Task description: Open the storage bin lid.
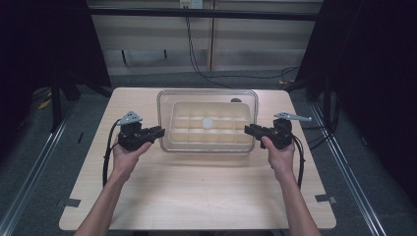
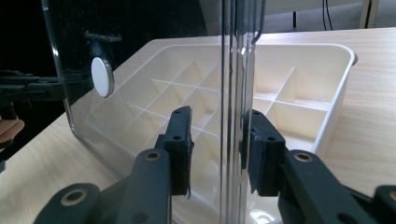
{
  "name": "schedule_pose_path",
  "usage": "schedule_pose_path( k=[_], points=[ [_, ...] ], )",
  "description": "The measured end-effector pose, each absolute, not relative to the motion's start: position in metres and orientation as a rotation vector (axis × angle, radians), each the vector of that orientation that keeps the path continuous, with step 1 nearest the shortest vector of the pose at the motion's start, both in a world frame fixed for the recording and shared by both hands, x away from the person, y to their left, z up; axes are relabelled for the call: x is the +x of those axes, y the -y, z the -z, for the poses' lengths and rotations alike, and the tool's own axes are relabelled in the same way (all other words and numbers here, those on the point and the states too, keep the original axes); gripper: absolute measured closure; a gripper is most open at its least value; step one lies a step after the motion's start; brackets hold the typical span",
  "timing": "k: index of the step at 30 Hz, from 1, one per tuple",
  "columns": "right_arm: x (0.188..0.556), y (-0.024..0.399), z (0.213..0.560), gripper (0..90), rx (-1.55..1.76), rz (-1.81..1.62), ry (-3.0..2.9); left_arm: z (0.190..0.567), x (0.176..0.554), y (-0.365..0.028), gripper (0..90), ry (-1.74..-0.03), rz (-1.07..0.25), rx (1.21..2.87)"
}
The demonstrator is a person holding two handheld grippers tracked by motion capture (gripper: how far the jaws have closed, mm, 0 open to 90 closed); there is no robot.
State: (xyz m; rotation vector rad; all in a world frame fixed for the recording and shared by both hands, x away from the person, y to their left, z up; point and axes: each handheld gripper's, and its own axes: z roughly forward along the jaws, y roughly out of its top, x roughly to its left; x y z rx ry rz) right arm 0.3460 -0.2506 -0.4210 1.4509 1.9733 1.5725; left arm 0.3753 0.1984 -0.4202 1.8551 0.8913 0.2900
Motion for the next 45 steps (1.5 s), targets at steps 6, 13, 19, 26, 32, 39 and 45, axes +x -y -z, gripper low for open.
schedule_pose_path(
  k=[6, 13, 19, 26, 32, 39, 45],
  points=[
    [0.341, 0.251, 0.416, 64.7, 1.438, -1.571, -1.973, 0.416, 0.368, -0.198, 74.9, -0.872, -0.296, 1.860],
    [0.335, 0.248, 0.412, 65.2, 1.429, -1.576, -1.994, 0.409, 0.365, -0.203, 74.9, -0.861, -0.305, 1.867],
    [0.332, 0.245, 0.409, 65.5, 1.410, -1.561, -2.015, 0.408, 0.364, -0.204, 74.7, -0.867, -0.308, 1.885],
    [0.325, 0.247, 0.407, 65.3, 1.435, -1.566, -2.006, 0.405, 0.356, -0.204, 74.1, -0.854, -0.288, 1.902],
    [0.315, 0.242, 0.398, 64.9, 1.388, -1.529, -2.016, 0.400, 0.350, -0.207, 74.6, -0.839, -0.296, 1.908],
    [0.309, 0.242, 0.395, 66.4, 1.391, -1.557, -2.024, 0.400, 0.343, -0.211, 74.5, -0.834, -0.276, 1.908],
    [0.304, 0.240, 0.399, 65.8, 1.402, -1.542, -2.037, 0.403, 0.337, -0.210, 74.5, -0.850, -0.278, 1.915]
  ],
)
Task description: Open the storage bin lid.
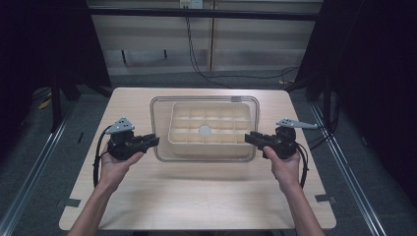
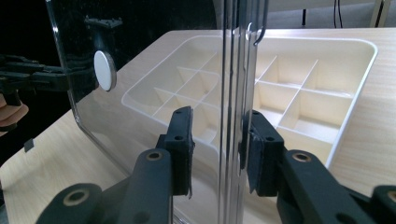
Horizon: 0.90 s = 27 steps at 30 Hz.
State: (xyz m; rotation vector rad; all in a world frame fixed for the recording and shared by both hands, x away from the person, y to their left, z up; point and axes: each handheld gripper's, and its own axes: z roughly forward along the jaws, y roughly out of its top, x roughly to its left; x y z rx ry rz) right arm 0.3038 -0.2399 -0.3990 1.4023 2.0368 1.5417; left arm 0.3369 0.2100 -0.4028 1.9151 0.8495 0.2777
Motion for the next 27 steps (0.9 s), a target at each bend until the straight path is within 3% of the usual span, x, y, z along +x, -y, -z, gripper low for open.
schedule_pose_path(
  k=[27],
  points=[
    [0.270, 0.238, 0.404, 66.4, 1.409, -1.512, -2.082, 0.410, 0.309, -0.210, 74.1, -0.846, -0.258, 1.977]
  ],
)
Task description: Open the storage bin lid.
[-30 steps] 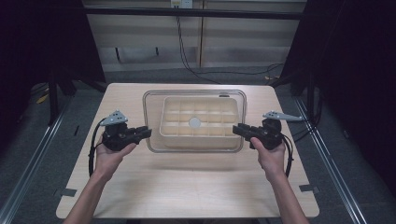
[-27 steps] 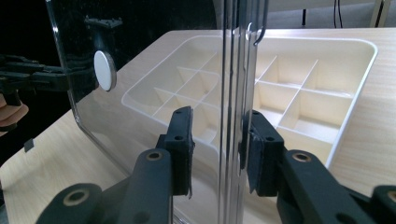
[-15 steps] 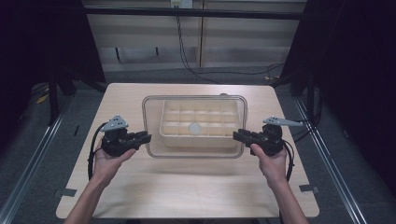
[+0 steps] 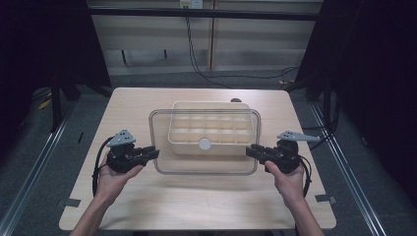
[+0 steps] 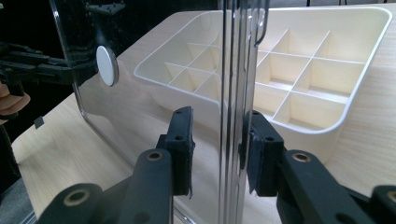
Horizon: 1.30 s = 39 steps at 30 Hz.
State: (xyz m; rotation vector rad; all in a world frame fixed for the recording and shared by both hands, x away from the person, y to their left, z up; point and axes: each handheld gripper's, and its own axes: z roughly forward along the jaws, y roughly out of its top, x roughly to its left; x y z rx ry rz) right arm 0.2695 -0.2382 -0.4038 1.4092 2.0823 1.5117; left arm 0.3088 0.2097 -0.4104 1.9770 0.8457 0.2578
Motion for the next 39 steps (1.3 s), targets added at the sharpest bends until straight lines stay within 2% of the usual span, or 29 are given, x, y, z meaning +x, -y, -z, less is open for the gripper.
schedule_pose_path(
  k=[13, 25, 39],
  points=[
    [0.254, 0.243, 0.405, 65.5, 1.429, -1.509, -2.078, 0.417, 0.293, -0.206, 73.0, -0.827, -0.186, 1.986],
    [0.240, 0.241, 0.415, 65.1, 1.457, -1.516, -2.080, 0.419, 0.282, -0.208, 73.1, -0.815, -0.203, 2.017],
    [0.224, 0.238, 0.425, 65.5, 1.486, -1.496, -2.105, 0.424, 0.267, -0.211, 73.6, -0.829, -0.156, 2.046]
  ],
)
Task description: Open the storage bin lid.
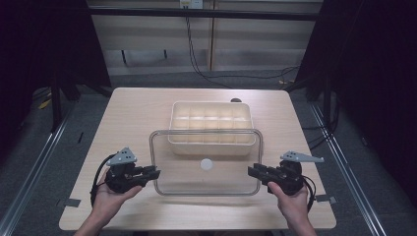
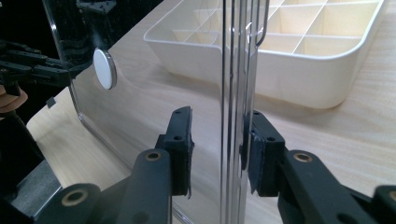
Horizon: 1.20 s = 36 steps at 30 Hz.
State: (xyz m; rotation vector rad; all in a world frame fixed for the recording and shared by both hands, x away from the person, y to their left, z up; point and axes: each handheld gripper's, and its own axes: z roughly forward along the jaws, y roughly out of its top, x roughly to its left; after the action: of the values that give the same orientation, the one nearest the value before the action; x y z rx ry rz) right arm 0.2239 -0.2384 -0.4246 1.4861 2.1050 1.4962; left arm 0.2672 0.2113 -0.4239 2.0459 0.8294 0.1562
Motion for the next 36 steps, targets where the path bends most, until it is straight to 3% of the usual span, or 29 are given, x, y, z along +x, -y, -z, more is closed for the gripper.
schedule_pose_path(
  k=[3, 36],
  points=[
    [0.221, 0.238, 0.427, 65.7, 1.494, -1.499, -2.113, 0.428, 0.267, -0.215, 74.5, -0.842, -0.105, 2.025],
    [0.206, 0.233, 0.463, 65.8, 1.571, -1.453, -2.216, 0.451, 0.252, -0.218, 73.3, -0.853, -0.084, 2.112]
  ],
)
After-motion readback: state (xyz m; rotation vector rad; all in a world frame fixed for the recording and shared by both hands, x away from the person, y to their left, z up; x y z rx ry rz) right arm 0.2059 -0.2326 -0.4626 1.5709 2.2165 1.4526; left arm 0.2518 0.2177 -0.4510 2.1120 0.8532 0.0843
